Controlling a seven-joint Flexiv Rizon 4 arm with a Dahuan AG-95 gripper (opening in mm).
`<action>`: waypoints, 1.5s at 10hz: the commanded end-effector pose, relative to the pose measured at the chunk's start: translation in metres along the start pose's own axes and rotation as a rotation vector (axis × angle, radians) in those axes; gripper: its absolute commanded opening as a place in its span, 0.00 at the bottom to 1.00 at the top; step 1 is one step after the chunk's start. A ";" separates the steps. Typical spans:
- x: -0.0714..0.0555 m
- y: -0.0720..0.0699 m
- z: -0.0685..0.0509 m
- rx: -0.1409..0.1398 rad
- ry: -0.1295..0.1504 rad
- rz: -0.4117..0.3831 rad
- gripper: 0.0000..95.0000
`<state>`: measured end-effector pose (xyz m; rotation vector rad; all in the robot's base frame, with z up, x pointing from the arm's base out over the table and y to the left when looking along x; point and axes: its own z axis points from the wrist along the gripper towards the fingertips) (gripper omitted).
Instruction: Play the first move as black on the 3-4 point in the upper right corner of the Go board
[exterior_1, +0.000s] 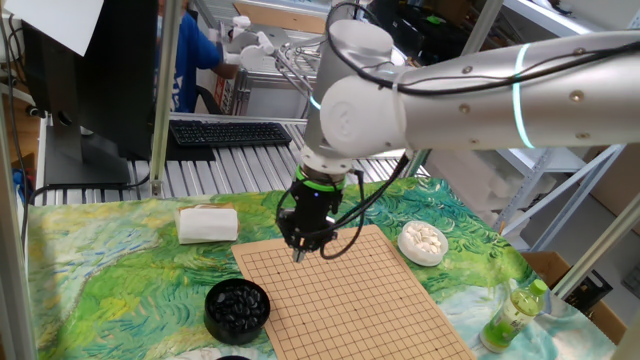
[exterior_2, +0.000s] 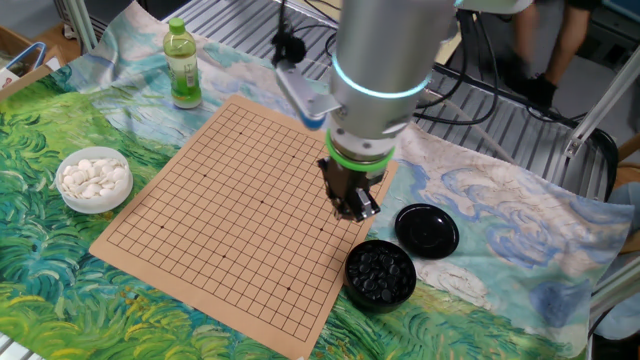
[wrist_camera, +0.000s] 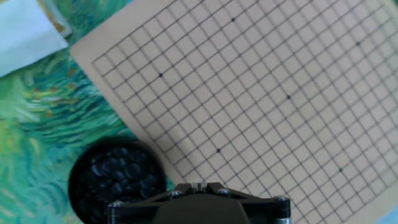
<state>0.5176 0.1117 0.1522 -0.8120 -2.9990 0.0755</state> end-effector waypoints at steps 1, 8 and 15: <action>-0.008 0.002 -0.007 0.010 -0.008 0.008 0.00; -0.017 0.002 -0.010 -0.031 0.017 -0.183 0.00; -0.017 0.002 -0.010 -0.049 0.030 -0.321 0.00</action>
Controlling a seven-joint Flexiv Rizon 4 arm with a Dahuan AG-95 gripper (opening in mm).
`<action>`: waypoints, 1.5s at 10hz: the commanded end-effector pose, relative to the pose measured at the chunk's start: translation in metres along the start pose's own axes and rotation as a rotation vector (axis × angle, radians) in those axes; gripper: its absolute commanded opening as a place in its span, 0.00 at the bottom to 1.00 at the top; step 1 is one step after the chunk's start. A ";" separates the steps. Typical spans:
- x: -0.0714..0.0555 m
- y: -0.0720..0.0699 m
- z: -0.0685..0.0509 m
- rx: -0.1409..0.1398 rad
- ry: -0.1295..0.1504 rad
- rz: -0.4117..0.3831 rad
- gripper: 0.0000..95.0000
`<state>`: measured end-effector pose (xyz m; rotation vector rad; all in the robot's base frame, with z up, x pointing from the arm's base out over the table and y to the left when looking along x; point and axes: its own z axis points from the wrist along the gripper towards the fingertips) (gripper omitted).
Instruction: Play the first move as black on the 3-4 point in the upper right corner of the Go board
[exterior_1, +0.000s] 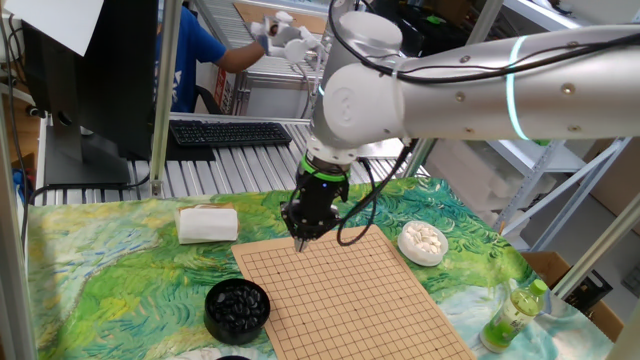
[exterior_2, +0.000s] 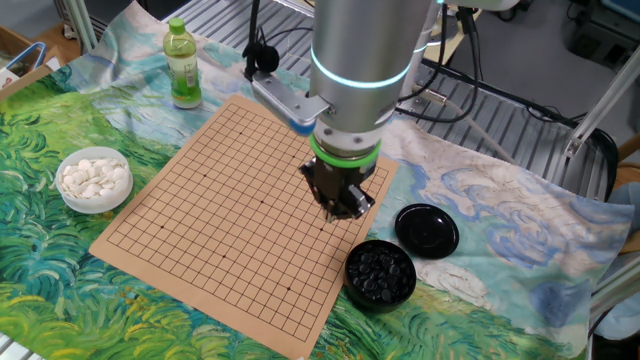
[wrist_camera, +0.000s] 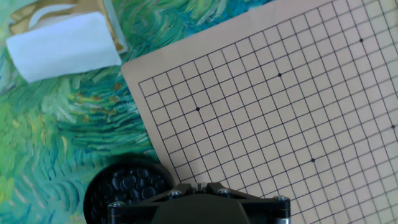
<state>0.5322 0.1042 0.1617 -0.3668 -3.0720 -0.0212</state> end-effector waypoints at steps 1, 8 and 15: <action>-0.002 0.002 0.000 0.019 0.014 -0.037 0.00; 0.011 0.018 0.005 -0.115 -0.004 -0.049 0.00; 0.030 0.063 0.017 -0.113 -0.021 -0.014 0.00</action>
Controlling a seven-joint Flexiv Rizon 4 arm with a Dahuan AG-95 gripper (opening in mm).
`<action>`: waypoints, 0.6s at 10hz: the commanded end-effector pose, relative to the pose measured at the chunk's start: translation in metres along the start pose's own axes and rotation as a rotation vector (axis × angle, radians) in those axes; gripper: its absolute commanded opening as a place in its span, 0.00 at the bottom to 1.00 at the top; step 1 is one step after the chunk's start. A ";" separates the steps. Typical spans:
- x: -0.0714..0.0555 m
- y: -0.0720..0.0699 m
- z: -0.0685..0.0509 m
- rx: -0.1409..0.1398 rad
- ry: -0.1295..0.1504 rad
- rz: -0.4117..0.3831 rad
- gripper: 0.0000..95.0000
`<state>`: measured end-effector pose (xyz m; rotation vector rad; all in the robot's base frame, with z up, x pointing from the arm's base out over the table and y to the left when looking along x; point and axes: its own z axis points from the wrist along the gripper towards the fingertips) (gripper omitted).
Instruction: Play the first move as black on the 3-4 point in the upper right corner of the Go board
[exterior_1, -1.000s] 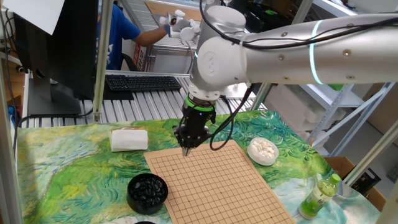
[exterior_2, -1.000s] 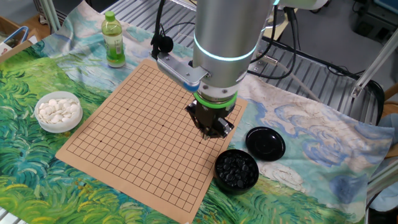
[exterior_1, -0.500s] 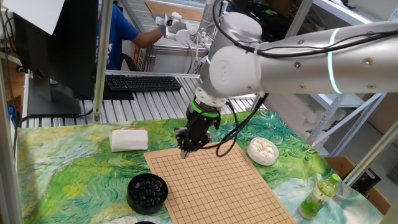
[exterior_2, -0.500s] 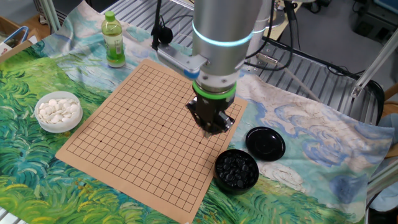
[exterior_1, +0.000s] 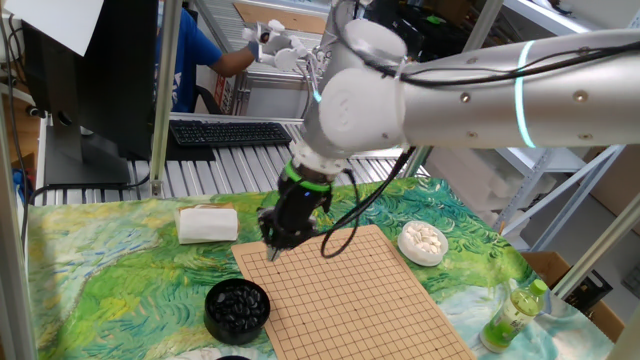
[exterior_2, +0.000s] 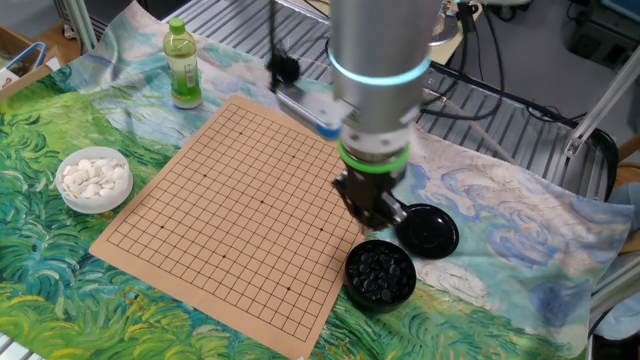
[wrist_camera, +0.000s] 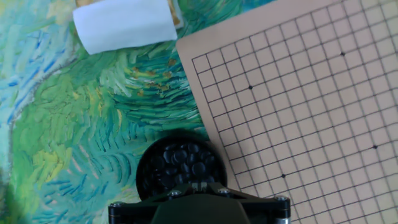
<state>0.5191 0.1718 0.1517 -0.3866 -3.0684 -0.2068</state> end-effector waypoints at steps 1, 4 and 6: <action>0.001 0.001 0.009 0.006 -0.028 -0.027 0.00; -0.002 0.006 0.030 0.002 -0.046 -0.014 0.00; 0.000 0.009 0.039 0.001 -0.049 -0.009 0.00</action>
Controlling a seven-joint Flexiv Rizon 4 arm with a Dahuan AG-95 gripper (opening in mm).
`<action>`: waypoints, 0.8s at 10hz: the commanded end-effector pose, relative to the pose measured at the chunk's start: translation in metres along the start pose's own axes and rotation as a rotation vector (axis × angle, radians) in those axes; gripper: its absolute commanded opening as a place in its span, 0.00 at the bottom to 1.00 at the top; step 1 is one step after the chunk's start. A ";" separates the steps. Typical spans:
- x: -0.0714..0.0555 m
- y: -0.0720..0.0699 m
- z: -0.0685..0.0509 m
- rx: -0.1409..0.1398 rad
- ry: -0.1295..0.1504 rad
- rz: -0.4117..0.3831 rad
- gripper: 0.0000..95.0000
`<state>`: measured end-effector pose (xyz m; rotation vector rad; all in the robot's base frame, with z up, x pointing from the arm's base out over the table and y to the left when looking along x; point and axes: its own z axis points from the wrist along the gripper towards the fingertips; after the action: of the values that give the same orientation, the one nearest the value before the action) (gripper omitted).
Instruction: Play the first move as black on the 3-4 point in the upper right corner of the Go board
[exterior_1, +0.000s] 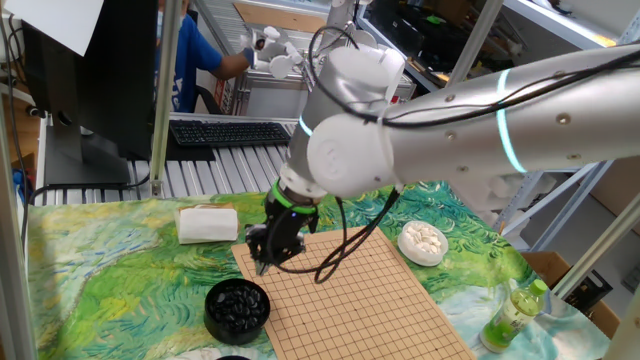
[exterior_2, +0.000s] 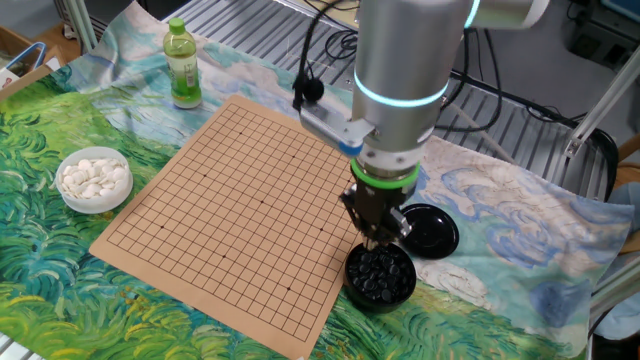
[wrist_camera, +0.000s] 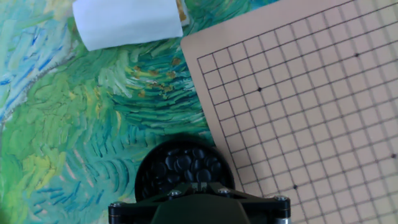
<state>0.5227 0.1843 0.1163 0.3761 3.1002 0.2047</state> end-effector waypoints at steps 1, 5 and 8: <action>0.005 0.004 0.007 0.006 0.001 0.007 0.00; 0.016 0.013 0.022 0.021 -0.026 0.021 0.00; 0.023 0.014 0.030 0.017 -0.033 0.029 0.00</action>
<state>0.5037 0.2071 0.0864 0.4247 3.0653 0.1623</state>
